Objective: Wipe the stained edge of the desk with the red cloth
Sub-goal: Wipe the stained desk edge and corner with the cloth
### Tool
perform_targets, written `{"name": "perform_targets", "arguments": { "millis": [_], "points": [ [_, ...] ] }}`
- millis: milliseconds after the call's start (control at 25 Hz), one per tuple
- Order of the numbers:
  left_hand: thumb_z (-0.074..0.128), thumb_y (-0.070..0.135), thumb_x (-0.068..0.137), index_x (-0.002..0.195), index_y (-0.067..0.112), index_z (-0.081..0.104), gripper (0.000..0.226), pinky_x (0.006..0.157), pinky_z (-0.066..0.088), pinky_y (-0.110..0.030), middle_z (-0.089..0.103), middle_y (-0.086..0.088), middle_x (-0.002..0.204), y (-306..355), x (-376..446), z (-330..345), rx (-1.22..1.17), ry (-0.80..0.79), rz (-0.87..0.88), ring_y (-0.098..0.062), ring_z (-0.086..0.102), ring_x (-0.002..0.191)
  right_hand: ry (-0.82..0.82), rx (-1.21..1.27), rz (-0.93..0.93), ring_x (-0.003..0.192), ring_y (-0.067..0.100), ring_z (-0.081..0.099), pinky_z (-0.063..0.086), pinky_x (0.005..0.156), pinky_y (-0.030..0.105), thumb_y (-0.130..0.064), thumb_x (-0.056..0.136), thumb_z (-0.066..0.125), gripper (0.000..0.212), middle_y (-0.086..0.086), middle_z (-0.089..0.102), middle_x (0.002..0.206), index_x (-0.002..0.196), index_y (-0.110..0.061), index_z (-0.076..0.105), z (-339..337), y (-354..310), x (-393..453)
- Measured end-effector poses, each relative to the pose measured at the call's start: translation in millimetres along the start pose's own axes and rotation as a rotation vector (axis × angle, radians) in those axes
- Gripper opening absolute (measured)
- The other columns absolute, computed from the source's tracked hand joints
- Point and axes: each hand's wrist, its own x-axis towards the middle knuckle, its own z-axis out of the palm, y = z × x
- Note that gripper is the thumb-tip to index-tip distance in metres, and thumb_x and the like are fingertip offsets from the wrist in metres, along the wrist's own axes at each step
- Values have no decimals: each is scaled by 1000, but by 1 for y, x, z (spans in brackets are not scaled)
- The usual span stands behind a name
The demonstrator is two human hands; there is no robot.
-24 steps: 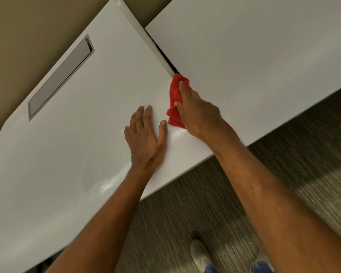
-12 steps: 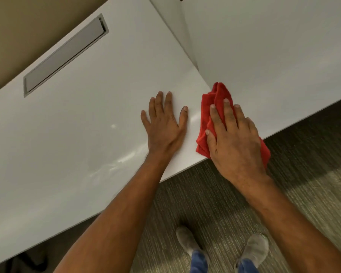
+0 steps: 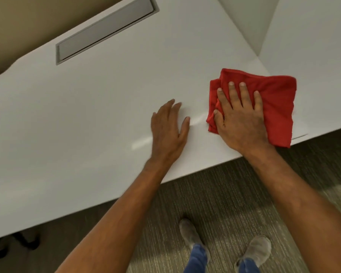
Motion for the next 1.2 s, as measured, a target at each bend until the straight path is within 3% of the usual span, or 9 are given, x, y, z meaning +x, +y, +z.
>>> {"name": "perform_targets", "arguments": {
  "millis": [280,400,520,760,960,1200],
  "points": [
    [37,43,106,152,15,42,54,125,17,-51,35,-7,164,-136,-52,-75,191,28,-253,-27,28,152,-31,48,-182,162,35,12,11,128,61,-48,106,25,66,13,18,174,166,-21,19,21,-155,-18],
    [33,44,106,151,13,44,55,124,20,-53,38,-10,162,-162,-66,-84,172,90,-303,-29,32,151,-50,94,-277,162,34,13,11,128,61,-48,106,30,66,13,21,173,166,-21,22,32,-221,-48],
    [28,49,105,149,12,44,60,125,20,-53,39,-12,161,-163,-72,-81,117,151,-349,-30,32,151,-43,125,-374,162,31,15,13,128,59,-48,106,33,62,10,26,173,163,-22,31,41,-244,-82],
    [34,48,104,150,13,40,58,126,15,-55,34,-11,163,-153,-71,-85,132,82,-369,-31,26,153,-8,99,-375,163,23,15,12,130,55,-51,105,38,61,0,23,174,163,-33,30,34,-199,-94],
    [37,45,105,151,12,38,56,125,12,-59,32,-10,164,-149,-72,-88,172,36,-323,-31,23,153,81,63,-168,161,21,21,15,130,52,-48,103,44,60,-1,29,172,161,-35,35,23,-128,-82],
    [38,44,105,151,11,37,57,124,13,-60,32,-11,164,-148,-71,-89,188,21,-327,-32,23,153,27,-14,135,162,25,16,14,130,57,-50,106,31,61,1,21,175,165,-34,23,3,-38,-48]
  ]
}}
